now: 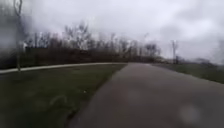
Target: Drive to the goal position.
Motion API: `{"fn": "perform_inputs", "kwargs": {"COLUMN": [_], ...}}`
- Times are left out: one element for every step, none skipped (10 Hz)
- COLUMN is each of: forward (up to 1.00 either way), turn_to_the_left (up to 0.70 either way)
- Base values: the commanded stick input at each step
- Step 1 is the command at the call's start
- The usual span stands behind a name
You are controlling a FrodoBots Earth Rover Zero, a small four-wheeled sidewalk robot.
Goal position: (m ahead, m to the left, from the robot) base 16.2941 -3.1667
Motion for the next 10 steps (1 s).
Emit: {"fn": "perform_inputs", "kwargs": {"forward": [0.7,0.7,0.7,0.7,0.7,0.7,0.7,0.7,0.7,0.7], "turn_to_the_left": [0.0,0.0,0.0,0.0,0.0,0.0,0.0,0.0,0.0,0.0]}}
